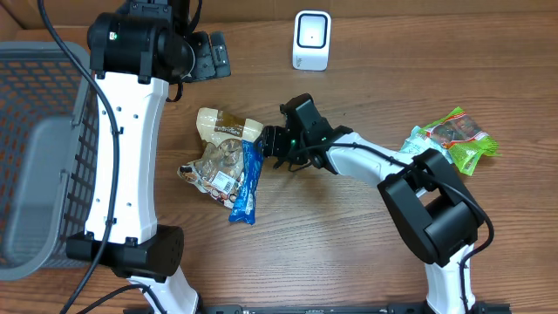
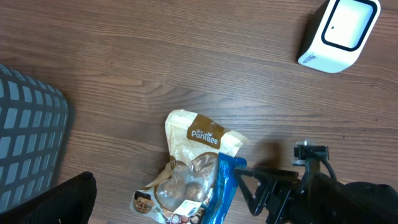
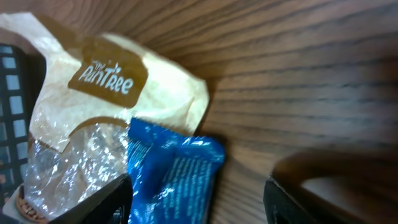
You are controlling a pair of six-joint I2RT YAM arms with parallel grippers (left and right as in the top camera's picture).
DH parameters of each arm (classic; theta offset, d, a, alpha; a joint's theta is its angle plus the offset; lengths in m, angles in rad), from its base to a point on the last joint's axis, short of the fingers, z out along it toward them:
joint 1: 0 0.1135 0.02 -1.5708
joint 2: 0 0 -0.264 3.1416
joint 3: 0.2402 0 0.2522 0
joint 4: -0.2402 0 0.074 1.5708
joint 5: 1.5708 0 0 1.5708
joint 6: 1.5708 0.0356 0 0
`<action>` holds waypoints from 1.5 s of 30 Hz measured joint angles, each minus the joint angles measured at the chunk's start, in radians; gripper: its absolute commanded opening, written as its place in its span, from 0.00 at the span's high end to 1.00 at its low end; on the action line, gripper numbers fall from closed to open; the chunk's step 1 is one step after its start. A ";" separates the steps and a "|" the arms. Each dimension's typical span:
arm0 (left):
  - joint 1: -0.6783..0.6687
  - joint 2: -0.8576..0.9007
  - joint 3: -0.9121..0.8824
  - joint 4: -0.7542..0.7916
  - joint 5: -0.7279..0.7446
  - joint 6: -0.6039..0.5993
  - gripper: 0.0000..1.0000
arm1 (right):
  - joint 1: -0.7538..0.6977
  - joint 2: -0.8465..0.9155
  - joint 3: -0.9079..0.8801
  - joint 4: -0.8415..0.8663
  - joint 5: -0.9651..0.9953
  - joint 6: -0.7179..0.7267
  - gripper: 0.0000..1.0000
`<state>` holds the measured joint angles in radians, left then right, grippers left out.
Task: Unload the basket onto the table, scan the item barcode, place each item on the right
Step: 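Move the right gripper to the blue bar and grasp it, then lift the blue bar and swing it rightward with the right gripper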
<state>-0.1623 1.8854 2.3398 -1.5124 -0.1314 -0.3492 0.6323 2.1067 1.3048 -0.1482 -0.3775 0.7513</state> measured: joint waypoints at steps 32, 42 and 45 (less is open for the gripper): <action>0.000 0.000 0.000 0.000 0.000 0.000 0.00 | -0.154 -0.179 -0.002 -0.536 -0.026 0.066 0.96; 0.000 0.000 0.000 0.000 0.000 0.000 0.00 | -0.145 -0.420 -0.002 -0.553 0.096 0.303 0.96; 0.000 0.000 0.000 0.000 0.000 0.000 0.00 | -0.153 -0.468 -0.002 -0.553 0.097 0.376 0.96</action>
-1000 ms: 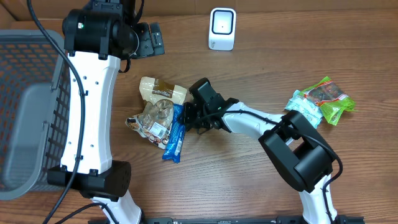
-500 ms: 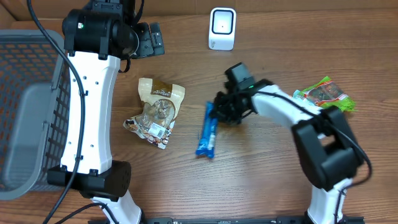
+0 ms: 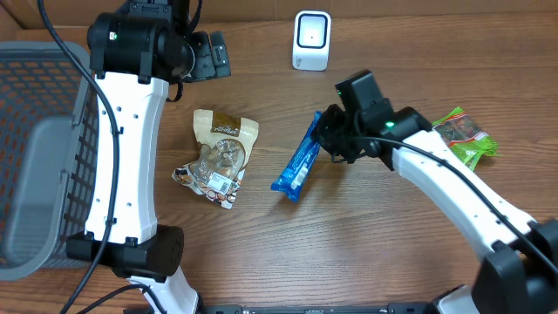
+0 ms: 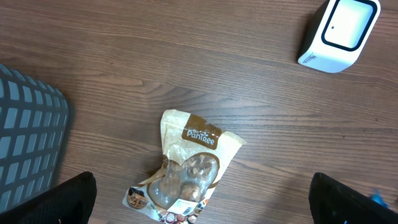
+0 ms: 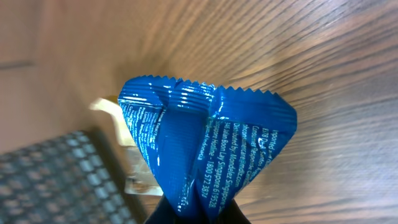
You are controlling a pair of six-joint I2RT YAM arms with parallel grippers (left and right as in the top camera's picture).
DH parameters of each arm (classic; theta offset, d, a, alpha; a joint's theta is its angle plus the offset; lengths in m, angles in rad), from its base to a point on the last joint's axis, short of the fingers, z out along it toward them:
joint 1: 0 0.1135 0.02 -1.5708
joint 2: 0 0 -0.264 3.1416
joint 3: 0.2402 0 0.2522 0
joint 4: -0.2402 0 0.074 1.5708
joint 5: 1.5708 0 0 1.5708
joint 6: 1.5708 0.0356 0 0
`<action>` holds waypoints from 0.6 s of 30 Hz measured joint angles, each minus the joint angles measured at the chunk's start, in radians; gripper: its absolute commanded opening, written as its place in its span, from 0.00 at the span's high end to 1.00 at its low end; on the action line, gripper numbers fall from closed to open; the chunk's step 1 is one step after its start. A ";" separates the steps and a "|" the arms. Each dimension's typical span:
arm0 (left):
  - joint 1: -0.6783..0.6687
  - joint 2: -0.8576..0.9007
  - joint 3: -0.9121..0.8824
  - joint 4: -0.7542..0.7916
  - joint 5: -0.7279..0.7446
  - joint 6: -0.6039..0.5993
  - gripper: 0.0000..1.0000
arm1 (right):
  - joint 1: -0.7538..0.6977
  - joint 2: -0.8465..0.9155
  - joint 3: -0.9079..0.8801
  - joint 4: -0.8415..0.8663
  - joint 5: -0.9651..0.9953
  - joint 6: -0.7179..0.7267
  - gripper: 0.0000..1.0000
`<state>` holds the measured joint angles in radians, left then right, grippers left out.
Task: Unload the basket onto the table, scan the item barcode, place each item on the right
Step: 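Lift the blue bar and swing it rightward with the right gripper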
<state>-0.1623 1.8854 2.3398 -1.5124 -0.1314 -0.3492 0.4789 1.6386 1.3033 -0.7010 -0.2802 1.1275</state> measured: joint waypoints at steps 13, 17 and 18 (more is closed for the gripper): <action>0.000 0.000 0.000 0.000 0.000 0.000 0.00 | -0.097 -0.121 0.001 0.119 -0.001 0.231 0.96; 0.000 0.000 -0.001 0.000 0.000 0.000 0.00 | -0.140 -0.121 0.002 0.127 0.000 0.275 0.96; 0.000 0.000 -0.001 0.000 0.000 0.000 0.00 | -0.147 -0.121 0.002 0.131 0.002 0.284 0.96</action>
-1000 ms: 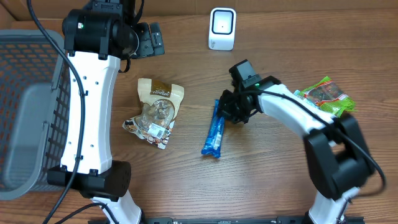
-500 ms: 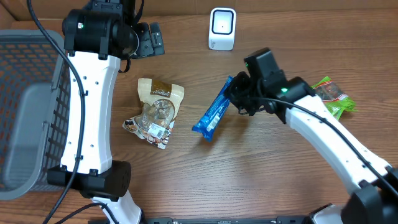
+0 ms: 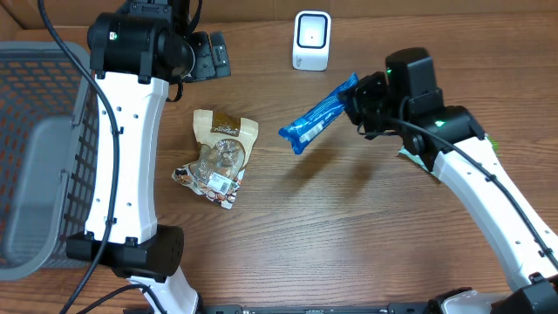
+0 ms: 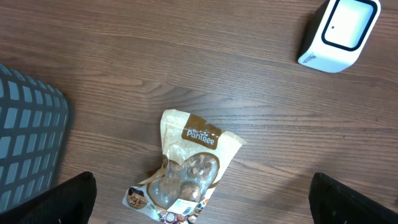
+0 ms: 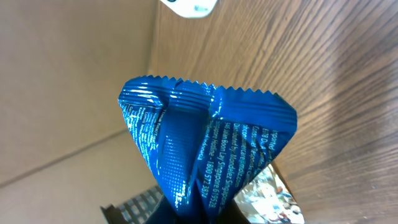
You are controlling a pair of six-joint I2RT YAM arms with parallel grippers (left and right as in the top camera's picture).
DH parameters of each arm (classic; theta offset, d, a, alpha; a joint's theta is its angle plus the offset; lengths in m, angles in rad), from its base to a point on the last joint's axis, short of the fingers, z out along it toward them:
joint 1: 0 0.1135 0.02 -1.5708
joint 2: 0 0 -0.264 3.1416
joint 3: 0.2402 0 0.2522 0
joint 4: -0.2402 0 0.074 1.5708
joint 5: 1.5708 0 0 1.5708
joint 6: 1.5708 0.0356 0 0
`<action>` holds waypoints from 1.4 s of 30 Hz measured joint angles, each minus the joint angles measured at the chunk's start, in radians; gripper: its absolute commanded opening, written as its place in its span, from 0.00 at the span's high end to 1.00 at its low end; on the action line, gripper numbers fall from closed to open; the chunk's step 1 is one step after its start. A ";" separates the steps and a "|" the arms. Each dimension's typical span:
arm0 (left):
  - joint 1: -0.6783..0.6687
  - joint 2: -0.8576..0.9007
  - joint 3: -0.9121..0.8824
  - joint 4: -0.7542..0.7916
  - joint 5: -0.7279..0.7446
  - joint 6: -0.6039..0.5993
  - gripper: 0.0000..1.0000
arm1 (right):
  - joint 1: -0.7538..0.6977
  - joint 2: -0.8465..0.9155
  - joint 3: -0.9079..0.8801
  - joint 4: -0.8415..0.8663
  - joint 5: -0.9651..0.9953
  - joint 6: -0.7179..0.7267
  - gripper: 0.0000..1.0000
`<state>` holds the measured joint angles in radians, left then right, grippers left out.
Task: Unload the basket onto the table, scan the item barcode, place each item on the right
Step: 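Lift the blue bar and swing it rightward with the right gripper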
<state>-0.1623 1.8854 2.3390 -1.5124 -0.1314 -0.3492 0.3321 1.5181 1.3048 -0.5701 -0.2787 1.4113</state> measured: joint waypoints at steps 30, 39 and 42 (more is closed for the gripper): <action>0.000 0.000 0.000 0.000 0.000 0.000 0.00 | 0.016 0.104 0.003 -0.156 0.233 0.431 0.96; 0.000 0.000 0.000 0.000 0.000 0.000 0.00 | 0.016 0.107 0.003 -0.158 0.310 0.457 0.96; 0.000 0.000 0.000 0.000 0.000 0.000 0.00 | 0.017 0.126 0.003 -0.157 0.338 0.459 0.96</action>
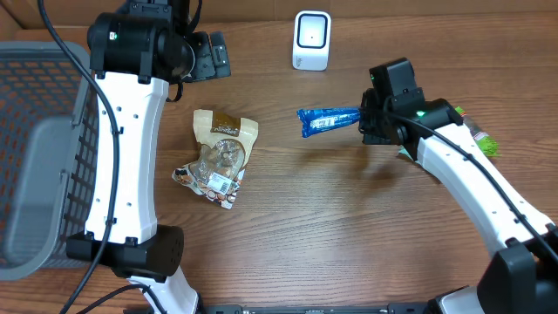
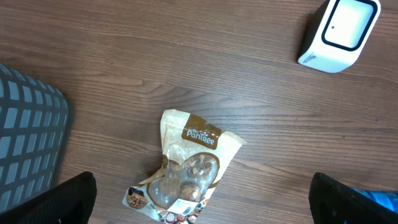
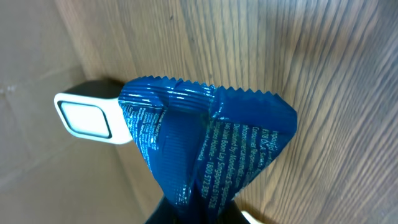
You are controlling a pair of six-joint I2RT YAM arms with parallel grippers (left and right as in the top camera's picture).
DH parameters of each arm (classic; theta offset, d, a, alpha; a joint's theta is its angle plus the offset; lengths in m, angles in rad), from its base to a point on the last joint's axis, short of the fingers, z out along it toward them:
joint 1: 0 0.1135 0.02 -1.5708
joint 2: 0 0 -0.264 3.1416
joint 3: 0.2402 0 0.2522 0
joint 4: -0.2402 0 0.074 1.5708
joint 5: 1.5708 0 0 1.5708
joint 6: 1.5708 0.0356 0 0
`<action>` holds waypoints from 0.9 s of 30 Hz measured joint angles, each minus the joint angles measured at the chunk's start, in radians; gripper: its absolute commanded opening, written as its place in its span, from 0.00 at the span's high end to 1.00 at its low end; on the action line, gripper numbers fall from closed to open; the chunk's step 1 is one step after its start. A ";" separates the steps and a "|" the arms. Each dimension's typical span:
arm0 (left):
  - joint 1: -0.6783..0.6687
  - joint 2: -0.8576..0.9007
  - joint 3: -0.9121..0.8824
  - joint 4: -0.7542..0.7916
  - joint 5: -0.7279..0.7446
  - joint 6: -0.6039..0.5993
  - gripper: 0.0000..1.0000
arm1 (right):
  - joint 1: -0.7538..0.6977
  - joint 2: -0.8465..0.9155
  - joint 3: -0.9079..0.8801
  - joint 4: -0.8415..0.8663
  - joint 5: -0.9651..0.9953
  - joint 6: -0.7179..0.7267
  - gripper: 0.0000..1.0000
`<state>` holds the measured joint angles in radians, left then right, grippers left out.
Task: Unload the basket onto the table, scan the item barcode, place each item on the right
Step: 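Lift the blue bar and swing it rightward with the right gripper, then lower the blue bar onto the table and release it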
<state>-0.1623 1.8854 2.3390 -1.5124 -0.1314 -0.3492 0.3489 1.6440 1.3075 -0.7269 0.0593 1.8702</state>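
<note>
My right gripper (image 1: 364,119) is shut on one end of a blue snack wrapper (image 1: 329,119), which hangs level above the table, below the white barcode scanner (image 1: 311,40). In the right wrist view the blue wrapper (image 3: 202,149) fills the middle, with the scanner (image 3: 90,120) behind it at the left. My left gripper (image 2: 199,205) stays high and open over a brown Pantree nut bag (image 2: 186,165); its fingertips (image 2: 59,199) show at the bottom corners. The scanner (image 2: 339,34) also shows at the left wrist view's top right.
A grey mesh basket (image 1: 35,148) stands along the left edge. The nut bag (image 1: 218,157) lies left of centre. A green snack packet (image 1: 475,139) lies at the right, mostly hidden under my right arm.
My right gripper has turned the blue wrapper from slanting to level and lowered it a little; the scanner now shows behind it in the right wrist view. The left arm has not moved.
My right gripper was open at the blue wrapper lying against the nut bag. Then it held the wrapper low, right of the bag. Then the wrapper was raised and slanted near the scanner, and now it is level in front of the scanner.
</note>
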 measured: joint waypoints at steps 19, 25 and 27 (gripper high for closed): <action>0.000 0.000 0.000 0.000 0.000 0.000 0.00 | 0.071 0.212 0.001 0.069 0.056 -0.285 0.23; 0.000 0.000 0.000 0.000 0.000 0.000 0.00 | 0.070 0.212 0.014 0.157 0.007 -0.822 0.15; 0.000 0.000 0.000 0.000 0.000 0.000 0.00 | 0.070 0.211 0.056 0.115 -0.031 -1.106 0.10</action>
<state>-0.1623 1.8854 2.3390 -1.5120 -0.1314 -0.3492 0.4191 1.8549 1.3636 -0.6121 0.0284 0.7647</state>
